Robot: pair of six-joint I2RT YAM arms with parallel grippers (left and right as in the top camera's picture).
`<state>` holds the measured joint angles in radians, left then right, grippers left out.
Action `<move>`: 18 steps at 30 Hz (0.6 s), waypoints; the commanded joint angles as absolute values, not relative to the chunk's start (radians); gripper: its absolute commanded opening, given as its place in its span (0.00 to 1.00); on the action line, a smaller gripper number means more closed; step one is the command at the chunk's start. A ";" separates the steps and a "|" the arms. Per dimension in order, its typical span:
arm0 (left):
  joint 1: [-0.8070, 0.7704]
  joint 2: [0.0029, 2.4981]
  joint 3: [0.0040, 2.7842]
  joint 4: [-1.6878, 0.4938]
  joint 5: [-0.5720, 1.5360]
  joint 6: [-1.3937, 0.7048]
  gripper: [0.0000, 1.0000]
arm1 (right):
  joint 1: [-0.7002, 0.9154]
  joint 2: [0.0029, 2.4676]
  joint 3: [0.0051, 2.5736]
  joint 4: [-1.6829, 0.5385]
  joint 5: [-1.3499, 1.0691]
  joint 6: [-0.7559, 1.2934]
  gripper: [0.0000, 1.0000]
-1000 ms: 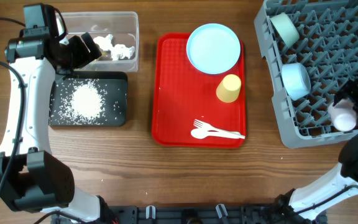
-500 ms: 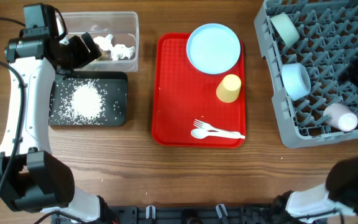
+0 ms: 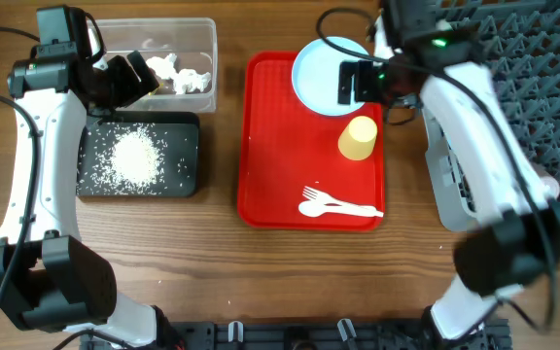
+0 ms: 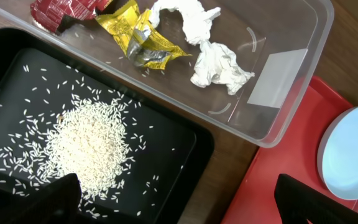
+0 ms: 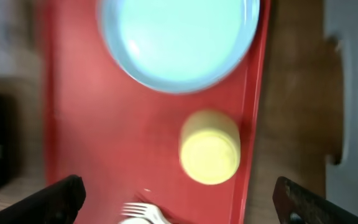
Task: Sort waste into correct bins and load items into the dishwasher rack
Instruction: 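Grasp the yellow cup on the red tray with the right gripper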
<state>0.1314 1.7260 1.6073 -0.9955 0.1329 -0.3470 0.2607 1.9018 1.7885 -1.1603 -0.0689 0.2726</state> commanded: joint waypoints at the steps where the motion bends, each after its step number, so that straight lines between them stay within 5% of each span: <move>1: 0.134 1.724 1.612 -0.995 0.138 -0.356 1.00 | 0.255 2.059 1.785 -1.187 -0.052 0.287 0.98; 18: 0.134 1.724 1.612 -0.995 0.138 -0.356 1.00 | 0.255 2.235 1.725 -1.122 -0.006 0.299 0.73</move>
